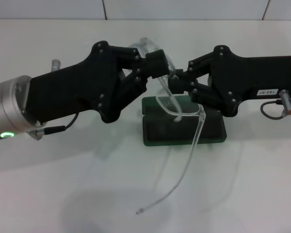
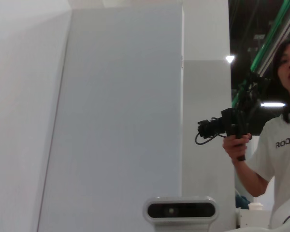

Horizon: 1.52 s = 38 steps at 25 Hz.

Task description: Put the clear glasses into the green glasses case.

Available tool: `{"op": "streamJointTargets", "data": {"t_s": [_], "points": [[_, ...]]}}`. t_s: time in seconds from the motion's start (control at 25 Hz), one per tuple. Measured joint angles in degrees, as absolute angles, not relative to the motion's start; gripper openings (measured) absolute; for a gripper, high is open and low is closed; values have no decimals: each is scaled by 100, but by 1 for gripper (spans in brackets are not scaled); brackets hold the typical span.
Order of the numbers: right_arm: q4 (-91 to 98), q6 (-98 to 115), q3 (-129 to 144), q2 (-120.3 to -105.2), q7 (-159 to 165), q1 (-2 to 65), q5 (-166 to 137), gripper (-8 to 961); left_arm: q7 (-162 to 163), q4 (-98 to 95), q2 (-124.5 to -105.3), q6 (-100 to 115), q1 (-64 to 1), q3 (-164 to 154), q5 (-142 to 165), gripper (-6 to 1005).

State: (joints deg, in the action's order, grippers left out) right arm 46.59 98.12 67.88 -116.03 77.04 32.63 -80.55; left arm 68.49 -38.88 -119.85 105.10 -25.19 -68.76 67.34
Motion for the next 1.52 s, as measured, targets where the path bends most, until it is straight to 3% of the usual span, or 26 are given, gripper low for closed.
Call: {"op": "streamJointTargets", "data": {"t_s": [1.52], "points": [[4210, 9885, 6908, -11604, 7523, 3338, -7638, 68, 6847, -3846, -11971, 10602, -2487, -6838, 6711, 48]]}}
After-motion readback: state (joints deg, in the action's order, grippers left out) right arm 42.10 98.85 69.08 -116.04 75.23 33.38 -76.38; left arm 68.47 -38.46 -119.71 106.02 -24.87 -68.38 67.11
